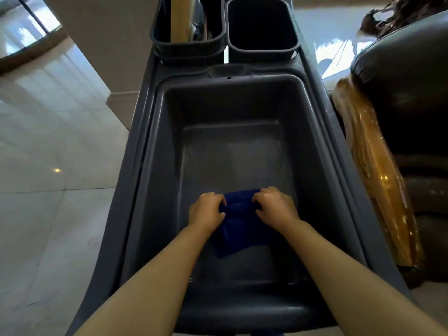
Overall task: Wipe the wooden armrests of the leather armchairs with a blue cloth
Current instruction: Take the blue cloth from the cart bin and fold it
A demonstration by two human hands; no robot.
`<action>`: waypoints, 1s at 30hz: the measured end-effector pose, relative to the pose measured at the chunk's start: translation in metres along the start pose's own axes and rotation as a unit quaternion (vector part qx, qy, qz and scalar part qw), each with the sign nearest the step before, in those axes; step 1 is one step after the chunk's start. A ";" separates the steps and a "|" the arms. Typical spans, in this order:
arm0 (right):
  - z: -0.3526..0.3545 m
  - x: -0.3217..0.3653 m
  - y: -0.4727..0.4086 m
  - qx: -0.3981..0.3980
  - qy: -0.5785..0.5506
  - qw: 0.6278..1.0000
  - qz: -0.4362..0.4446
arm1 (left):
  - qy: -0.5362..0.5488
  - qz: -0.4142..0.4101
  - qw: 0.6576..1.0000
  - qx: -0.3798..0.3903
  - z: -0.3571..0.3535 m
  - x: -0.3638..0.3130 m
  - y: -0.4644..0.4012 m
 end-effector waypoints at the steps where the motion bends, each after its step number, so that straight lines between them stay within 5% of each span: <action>1: 0.000 -0.003 0.001 0.013 -0.031 0.999 -0.013 | 0.026 0.011 0.999 0.021 0.001 0.003 -0.001; 7: 0.008 -0.006 0.010 0.086 -0.071 0.993 -0.033 | 0.045 -0.019 0.992 0.119 0.012 -0.013 0.000; 10: 0.024 -0.001 0.023 0.047 -0.069 0.996 -0.015 | 0.044 -0.037 0.990 0.125 0.024 -0.020 0.010; 15: 0.061 -0.004 0.050 0.017 -0.222 0.975 -0.019 | 0.077 -0.077 0.989 0.104 0.068 -0.037 0.024; 30: 0.218 -0.058 0.192 -0.177 -0.163 0.970 0.024 | 0.127 -0.229 0.959 0.110 0.144 -0.210 0.098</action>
Point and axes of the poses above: each hand's wrist, its own y-axis away from the middle knuckle, its own z-axis out of the back of the hand, x = y × z, the point moved 10 cm from there along -y, towards the middle knuckle, and after that the axes turned 5 degrees about x, right-handed, at the moved point
